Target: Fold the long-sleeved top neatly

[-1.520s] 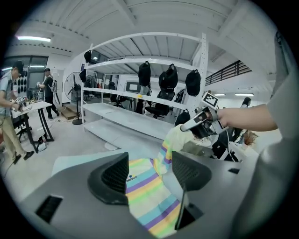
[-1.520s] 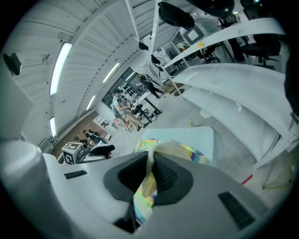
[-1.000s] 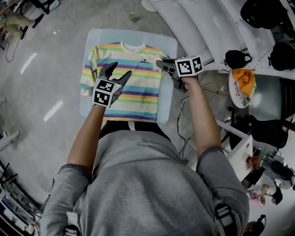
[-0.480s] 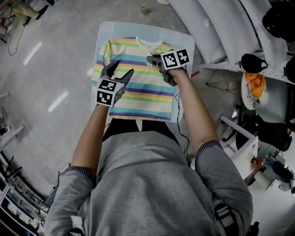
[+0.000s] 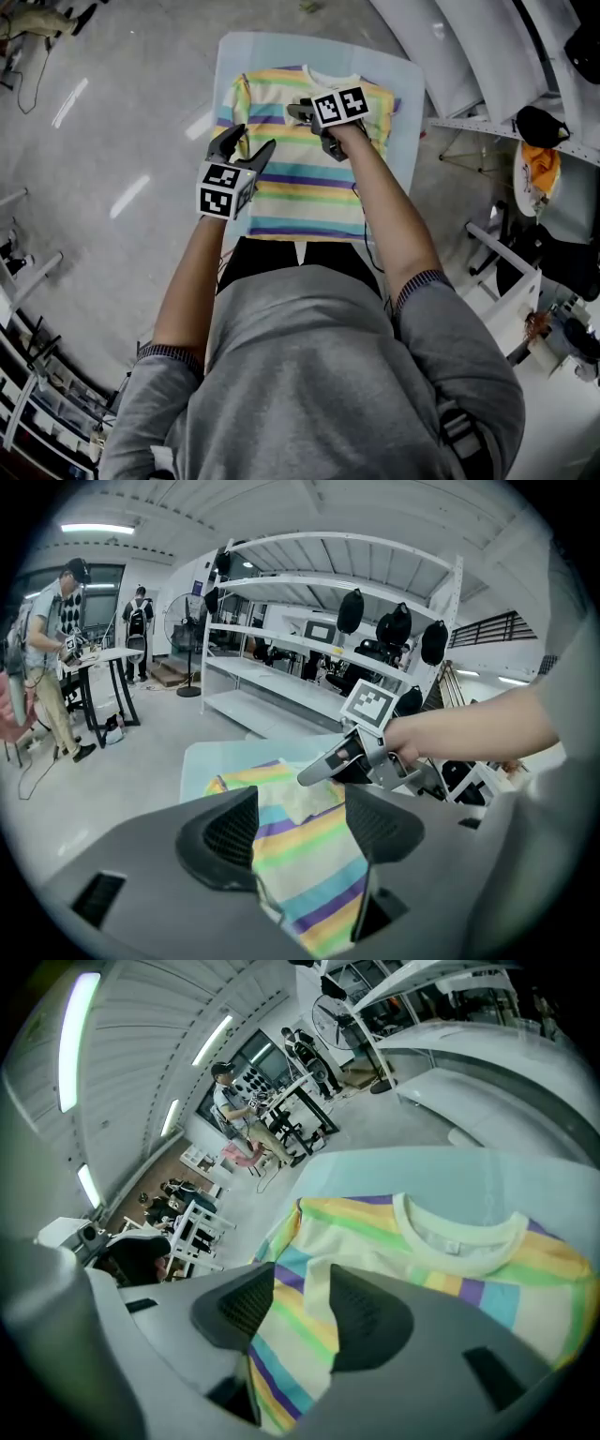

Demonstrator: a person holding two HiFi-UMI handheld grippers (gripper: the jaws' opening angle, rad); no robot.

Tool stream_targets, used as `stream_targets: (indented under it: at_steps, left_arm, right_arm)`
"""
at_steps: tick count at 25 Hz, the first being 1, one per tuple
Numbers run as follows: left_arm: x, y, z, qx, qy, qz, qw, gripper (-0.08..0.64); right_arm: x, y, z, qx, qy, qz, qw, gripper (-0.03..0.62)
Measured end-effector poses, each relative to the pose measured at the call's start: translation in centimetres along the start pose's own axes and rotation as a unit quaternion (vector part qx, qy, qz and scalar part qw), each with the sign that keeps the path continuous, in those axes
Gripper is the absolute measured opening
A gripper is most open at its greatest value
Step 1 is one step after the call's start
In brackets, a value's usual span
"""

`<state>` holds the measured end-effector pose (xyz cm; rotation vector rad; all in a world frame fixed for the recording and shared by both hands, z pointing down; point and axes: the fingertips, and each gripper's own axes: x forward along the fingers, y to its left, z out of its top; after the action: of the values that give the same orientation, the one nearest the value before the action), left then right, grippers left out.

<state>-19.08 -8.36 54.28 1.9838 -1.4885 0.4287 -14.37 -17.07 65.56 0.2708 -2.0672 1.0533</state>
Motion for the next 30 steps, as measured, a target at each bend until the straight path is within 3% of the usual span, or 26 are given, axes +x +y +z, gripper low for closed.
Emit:
stream_targets:
  at_steps: [2, 15, 24, 27, 30]
  left_arm:
    - [-0.3, 1.3, -0.5, -0.004, 0.002, 0.005, 1.0000, 0.305]
    - [-3.1, 5.9, -7.5, -0.038, 0.041, 0.044, 0.9975, 0.305]
    - [-5.9, 6.8, -15.6, -0.078, 0.079, 0.076, 0.9909, 0.305]
    - [-6.2, 6.5, -17.9, -0.080, 0.088, 0.083, 0.9894, 0.305]
    - [-6.2, 6.4, -20.0, -0.075, 0.098, 0.089, 0.9883, 0.304]
  right_arm:
    - [0.7, 0.3, 0.3, -0.004, 0.001, -0.005, 1.000, 0.235]
    - [-0.3, 1.8, -0.2, -0.020, 0.001, -0.019, 1.000, 0.239]
    - [0.9, 5.6, -1.8, -0.063, -0.013, 0.014, 0.998, 0.250]
    - [2.2, 6.7, -3.7, -0.064, -0.005, 0.034, 0.997, 0.256]
    - [3.0, 7.5, -5.1, -0.077, -0.009, 0.027, 0.997, 0.256]
